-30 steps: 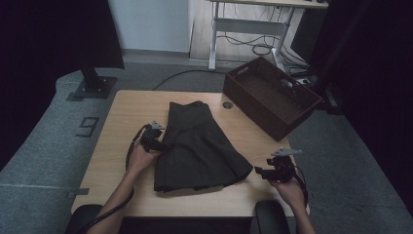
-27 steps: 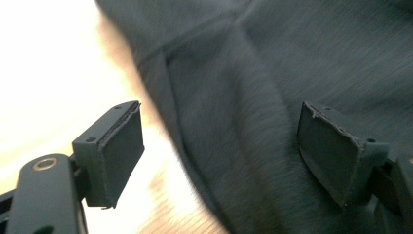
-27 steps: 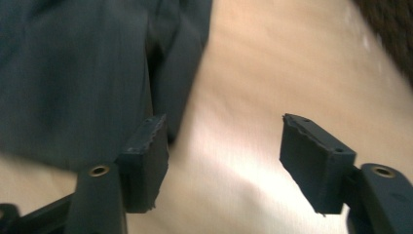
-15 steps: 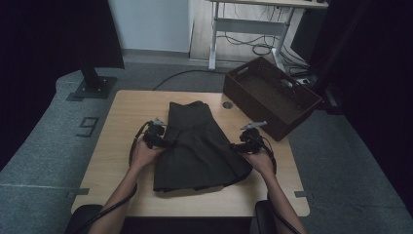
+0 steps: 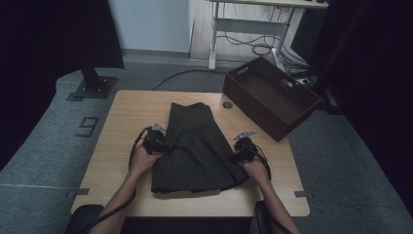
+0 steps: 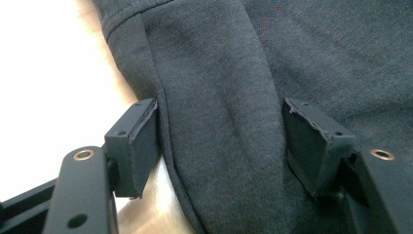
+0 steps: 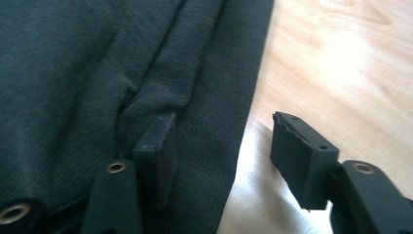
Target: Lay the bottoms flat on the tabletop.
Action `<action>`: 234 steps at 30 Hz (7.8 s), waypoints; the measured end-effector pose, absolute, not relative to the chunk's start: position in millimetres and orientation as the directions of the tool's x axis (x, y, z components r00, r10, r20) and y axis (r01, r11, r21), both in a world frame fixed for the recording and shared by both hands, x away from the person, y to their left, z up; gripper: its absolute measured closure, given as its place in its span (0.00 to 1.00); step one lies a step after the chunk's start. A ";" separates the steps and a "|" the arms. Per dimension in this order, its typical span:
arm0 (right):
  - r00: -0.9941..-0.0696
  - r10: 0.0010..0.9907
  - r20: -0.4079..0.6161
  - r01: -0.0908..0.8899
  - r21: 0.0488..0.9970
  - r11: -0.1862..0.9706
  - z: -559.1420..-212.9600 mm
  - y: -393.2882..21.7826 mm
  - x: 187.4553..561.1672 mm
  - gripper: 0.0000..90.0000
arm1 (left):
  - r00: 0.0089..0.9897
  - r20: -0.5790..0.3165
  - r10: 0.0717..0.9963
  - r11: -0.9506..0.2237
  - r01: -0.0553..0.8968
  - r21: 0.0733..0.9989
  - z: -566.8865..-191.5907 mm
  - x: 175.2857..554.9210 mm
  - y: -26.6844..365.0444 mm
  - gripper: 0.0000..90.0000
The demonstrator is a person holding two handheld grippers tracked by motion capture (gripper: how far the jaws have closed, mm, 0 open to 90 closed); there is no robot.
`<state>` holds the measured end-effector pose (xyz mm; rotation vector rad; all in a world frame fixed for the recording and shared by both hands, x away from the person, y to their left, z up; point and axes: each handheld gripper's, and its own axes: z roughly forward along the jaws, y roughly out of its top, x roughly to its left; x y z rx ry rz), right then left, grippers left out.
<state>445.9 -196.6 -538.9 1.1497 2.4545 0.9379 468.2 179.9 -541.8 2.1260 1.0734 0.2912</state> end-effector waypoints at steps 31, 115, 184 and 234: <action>-0.714 0.698 0.055 0.509 0.726 0.463 -483.8 -134.9 443.9 0.50 | 0.684 -0.054 0.728 -0.454 0.540 0.709 -505.1 409.0 203.3 0.40; -0.662 0.740 0.114 0.586 0.695 0.417 -504.0 -137.0 470.1 0.53 | 0.723 0.035 0.689 -0.550 0.491 0.676 -489.6 425.5 178.6 0.40; -0.584 0.807 0.086 0.615 0.696 0.372 -543.2 -150.5 474.6 0.34 | 0.680 -0.114 0.724 -0.425 0.570 0.703 -503.0 405.4 200.8 0.17; -0.587 0.788 0.187 0.679 0.643 0.353 -536.3 -123.4 503.6 0.83 | 0.658 -0.065 0.750 -0.477 0.607 0.636 -544.1 406.5 178.0 0.00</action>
